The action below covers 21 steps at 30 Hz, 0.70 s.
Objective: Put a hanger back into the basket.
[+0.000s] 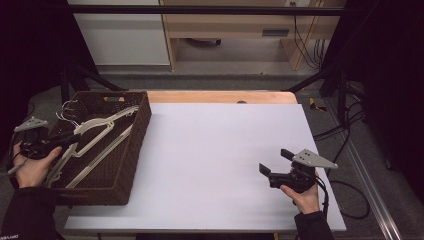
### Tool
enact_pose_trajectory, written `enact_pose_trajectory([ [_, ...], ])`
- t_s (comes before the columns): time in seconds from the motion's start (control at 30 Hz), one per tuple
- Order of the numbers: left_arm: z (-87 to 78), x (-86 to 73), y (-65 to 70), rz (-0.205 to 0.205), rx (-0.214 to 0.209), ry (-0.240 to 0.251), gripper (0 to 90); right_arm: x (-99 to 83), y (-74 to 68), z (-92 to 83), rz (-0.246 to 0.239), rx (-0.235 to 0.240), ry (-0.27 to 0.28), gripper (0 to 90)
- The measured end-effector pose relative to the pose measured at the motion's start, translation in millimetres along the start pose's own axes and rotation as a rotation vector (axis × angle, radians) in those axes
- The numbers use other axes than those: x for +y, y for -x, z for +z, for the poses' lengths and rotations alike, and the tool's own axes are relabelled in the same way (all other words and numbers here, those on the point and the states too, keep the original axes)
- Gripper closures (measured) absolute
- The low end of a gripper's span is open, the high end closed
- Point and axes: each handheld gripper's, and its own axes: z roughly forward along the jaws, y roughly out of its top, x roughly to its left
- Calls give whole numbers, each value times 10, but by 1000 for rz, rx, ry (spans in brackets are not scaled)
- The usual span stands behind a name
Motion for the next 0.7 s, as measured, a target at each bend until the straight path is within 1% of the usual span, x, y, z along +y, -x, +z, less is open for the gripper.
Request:
enact_pose_trajectory([
  [0.03,-78,-2,100,-12,-37,73,517,-3,-6,4,0,-2,-2,51],
  [0.07,-114,-7,163,-7,-46,103,496,-5,-7,3,-1,-1,-2,51],
  [0.1,-142,-12,233,0,-66,126,471,-6,-8,-1,0,2,-2,51],
  [0.13,-171,-16,300,19,-72,145,443,-9,-7,-6,0,3,-1,51],
  [0.17,-171,-16,300,19,-72,145,415,-10,-7,-9,1,-1,2,51],
  [0.2,-212,-23,453,41,-91,182,391,-11,-3,-16,2,-1,3,51],
  [0.23,-212,-23,453,41,-91,182,366,-11,-3,-16,2,-1,3,51],
  [0.27,-224,-27,528,47,-109,199,333,-13,5,-29,1,5,8,51],
  [0.3,-224,-32,677,64,-147,215,293,-11,1,-34,6,7,10,51],
  [0.37,-209,-40,822,87,-163,237,221,-10,5,-45,-1,11,14,51],
  [0.4,-197,-45,886,93,-180,245,180,-9,5,-47,1,11,16,51],
  [0.43,-197,-45,886,93,-180,245,136,-9,5,-47,1,11,16,51],
  [0.47,-182,-51,948,92,-193,250,106,-7,10,-60,-2,12,16,50],
  [0.5,-168,-60,1006,93,-207,253,106,-7,10,-60,-2,12,16,50],
  [0.53,-138,-79,1120,100,-240,250,80,-4,11,-76,5,9,20,50],
  [0.63,-106,-112,1279,120,-285,253,73,-4,23,-102,6,13,27,50],
  [0.67,-106,-112,1279,120,-285,253,73,-4,23,-104,9,10,31,50],
  [0.7,-74,-128,1381,127,-310,251,68,-4,25,-110,12,12,32,49],
])
